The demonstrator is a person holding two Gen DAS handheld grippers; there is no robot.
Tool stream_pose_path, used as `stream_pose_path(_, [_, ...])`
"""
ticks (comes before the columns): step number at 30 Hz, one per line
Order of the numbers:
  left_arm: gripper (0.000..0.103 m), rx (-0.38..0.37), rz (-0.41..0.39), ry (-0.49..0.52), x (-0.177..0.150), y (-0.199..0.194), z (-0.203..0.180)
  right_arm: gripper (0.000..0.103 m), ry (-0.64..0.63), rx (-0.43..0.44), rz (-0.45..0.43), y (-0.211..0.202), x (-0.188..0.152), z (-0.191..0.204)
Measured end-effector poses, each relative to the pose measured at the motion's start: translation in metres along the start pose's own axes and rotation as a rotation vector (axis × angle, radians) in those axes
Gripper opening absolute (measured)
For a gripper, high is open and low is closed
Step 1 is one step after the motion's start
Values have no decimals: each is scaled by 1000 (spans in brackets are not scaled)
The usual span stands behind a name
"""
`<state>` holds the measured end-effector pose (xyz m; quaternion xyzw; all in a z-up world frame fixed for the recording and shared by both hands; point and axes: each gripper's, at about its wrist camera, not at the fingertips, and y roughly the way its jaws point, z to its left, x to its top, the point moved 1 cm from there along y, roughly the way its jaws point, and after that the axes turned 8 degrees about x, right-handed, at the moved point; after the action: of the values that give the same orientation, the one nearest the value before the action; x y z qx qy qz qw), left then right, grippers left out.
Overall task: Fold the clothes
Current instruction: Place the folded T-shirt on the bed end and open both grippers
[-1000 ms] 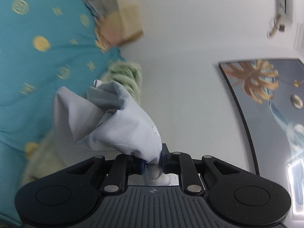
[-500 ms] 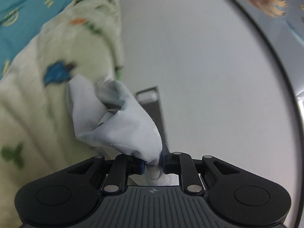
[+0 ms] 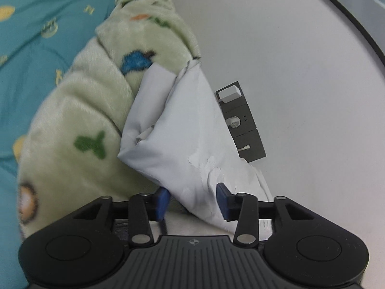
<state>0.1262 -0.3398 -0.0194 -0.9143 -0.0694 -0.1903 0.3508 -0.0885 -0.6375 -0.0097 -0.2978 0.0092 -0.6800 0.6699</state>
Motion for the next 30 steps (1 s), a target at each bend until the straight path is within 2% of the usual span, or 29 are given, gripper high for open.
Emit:
stream_pose_path(3, [56, 22, -48, 103, -4, -30, -17, 25, -74, -16, -35, -27, -6, 12])
stream_pose_path(8, [82, 75, -165, 303, -20, -94, -61, 25, -204, -2, -79, -66, -22, 42])
stream_pose_path(12, [89, 109, -245, 476, -48, -142, -93, 25, -366, 21, -116, -94, -45, 75])
stream_pose_path(14, [99, 119, -278, 516, -64, -163, -102, 25, -451, 29, -135, -105, -59, 90])
stream_pose_path(22, [103, 152, -377, 630, -122, -218, -114, 27, -640, 41, -135, -134, -113, 122])
stream_pose_path(23, [103, 155, -387, 642, -128, -223, -114, 29, -652, 43, -137, -136, -119, 123])
stream_pose_path(25, [103, 180, -414, 661, -138, -232, -113, 49, -688, 40, -146, -140, -130, 125])
stream_pose_path(26, [103, 195, -428, 670, -143, -236, -112, 53, -710, 36, -157, -142, -136, 127])
stream_pose_path(27, [103, 210, -442, 678, -148, -240, -111, 63, -731, 33, -166, -144, -142, 128])
stream_pose_path(30, [103, 231, -464, 677, -161, -250, -101, 75, -782, 26, -188, -149, -158, 129])
